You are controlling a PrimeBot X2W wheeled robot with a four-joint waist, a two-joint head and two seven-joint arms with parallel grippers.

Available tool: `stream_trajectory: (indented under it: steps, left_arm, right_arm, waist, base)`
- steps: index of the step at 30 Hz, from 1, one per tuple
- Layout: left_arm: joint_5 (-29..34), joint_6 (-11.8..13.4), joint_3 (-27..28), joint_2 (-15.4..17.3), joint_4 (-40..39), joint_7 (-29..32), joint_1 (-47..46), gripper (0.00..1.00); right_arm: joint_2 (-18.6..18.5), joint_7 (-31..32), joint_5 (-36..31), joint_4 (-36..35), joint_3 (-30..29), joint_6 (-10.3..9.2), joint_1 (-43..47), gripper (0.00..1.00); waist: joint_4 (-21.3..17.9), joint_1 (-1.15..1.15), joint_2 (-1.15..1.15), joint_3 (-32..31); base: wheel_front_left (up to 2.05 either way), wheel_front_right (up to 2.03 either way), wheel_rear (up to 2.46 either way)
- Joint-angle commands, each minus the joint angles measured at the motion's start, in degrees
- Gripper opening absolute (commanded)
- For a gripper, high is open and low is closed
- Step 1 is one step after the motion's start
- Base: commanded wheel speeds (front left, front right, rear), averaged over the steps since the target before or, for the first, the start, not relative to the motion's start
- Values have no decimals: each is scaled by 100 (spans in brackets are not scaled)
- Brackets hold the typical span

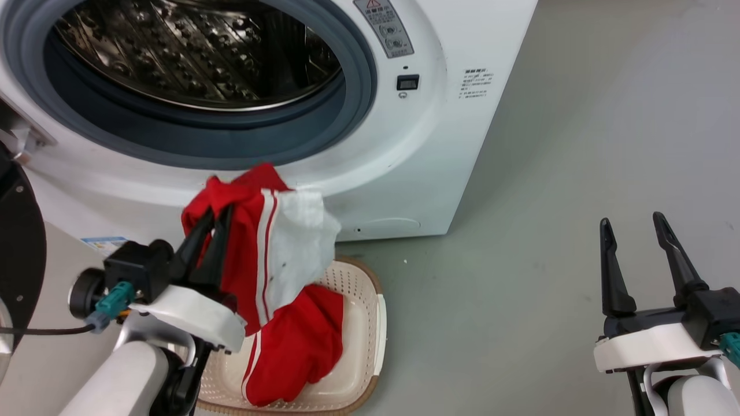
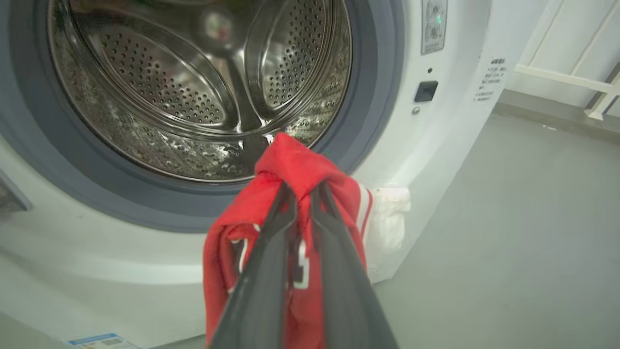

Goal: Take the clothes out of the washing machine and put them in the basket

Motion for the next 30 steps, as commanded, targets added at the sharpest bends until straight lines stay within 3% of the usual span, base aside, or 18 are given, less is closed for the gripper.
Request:
stream_trajectory:
  steps: [1, 9, 21, 30]
  left_arm:
    - [2, -41, -28, -36, 135, -16, 55, 0]
    - [-197, -320, -158, -294, 1837, -12, -249, 0]
    - [-195, -963, -412, -787, 4681, -84, -1357, 0]
    - [-347, -1195, -275, -1006, 6200, -215, -2250, 0]
  right_arm:
    - [7, -11, -14, -22, 17, -6, -73, 100]
    - [7, -11, -104, -118, -3, -6, -260, 100]
    - [8, -12, -96, -345, -31, -6, -562, 100]
    - [9, -12, -73, -521, 102, -7, -696, 100]
  waist:
    - [-21, 1, 0, 116]
    - [-223, 1, 0, 735]
    - [-559, 1, 0, 1847]
    - [-742, 1, 0, 2541]
  base:
    - [0, 0, 0]
    - [0, 0, 0]
    - [0, 0, 0]
    - [0, 0, 0]
